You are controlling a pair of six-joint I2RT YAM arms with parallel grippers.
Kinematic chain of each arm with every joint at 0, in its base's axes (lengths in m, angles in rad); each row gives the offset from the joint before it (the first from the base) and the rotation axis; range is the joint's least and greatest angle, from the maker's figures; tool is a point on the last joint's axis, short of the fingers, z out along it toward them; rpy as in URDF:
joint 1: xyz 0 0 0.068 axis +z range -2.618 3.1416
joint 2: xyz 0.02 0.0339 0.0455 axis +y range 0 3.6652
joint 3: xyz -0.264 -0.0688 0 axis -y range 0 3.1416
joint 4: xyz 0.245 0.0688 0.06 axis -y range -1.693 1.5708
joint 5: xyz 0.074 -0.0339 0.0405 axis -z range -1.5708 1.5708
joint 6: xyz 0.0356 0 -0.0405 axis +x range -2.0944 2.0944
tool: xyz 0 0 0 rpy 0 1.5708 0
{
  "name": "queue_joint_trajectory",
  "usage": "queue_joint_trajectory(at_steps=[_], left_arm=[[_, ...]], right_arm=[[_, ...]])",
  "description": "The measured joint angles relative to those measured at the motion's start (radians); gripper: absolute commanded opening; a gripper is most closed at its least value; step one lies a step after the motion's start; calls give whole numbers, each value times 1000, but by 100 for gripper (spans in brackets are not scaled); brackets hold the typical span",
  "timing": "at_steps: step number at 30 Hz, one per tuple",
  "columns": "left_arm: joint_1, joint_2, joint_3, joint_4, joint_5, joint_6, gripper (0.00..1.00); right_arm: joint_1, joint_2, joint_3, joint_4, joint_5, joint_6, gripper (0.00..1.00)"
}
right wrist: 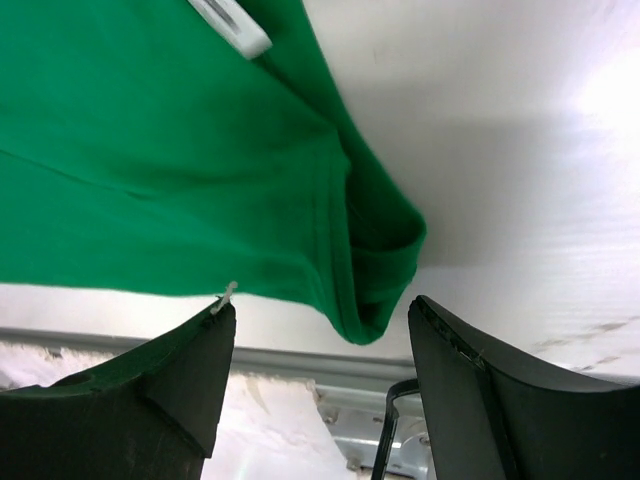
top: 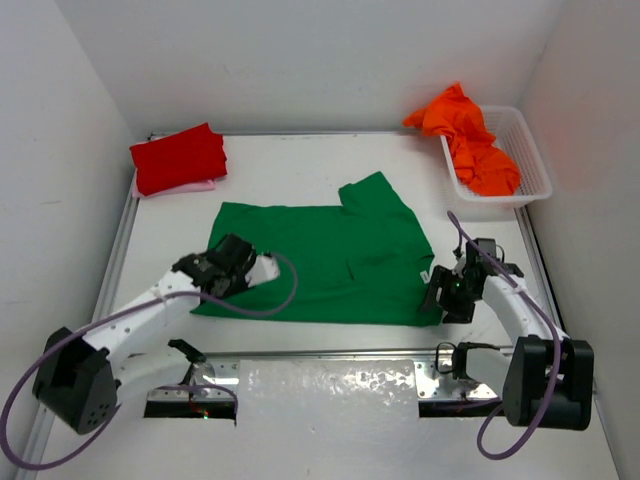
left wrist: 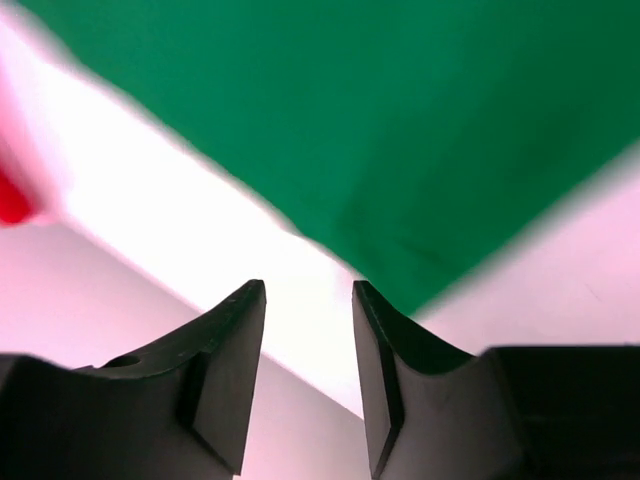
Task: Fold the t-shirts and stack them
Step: Grap the side of the flattened tshirt closest away from the robot with both arms
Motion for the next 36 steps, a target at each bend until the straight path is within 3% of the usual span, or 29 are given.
queue_joint_trajectory(at_steps=[4, 8, 13, 19, 20, 22, 25, 30, 36], left_arm=[[-5, -113, -249, -1, -11, 80, 40], [3, -102, -400, 75, -63, 137, 41], [39, -15, -404, 229, -118, 159, 40], [70, 35, -367, 308, -71, 158, 37], [71, 36, -367, 307, -60, 158, 36], [72, 37, -367, 306, -46, 158, 24], [73, 46, -367, 303, -17, 151, 0], [73, 44, -365, 275, -1, 140, 0], [73, -48, -351, 126, 42, 97, 0]], right_arm=[[0, 3, -46, 5, -21, 14, 68], [0, 8, -56, 16, -27, 14, 67], [0, 9, -76, 54, -22, 22, 66], [-4, 38, -79, 96, -27, 56, 63], [-5, 43, -79, 105, -32, 64, 60], [-5, 52, -79, 122, -40, 73, 50], [-5, 71, -79, 160, -43, 84, 25], [-5, 87, -92, 193, -48, 96, 2], [-5, 26, -94, 142, -5, 105, 0]])
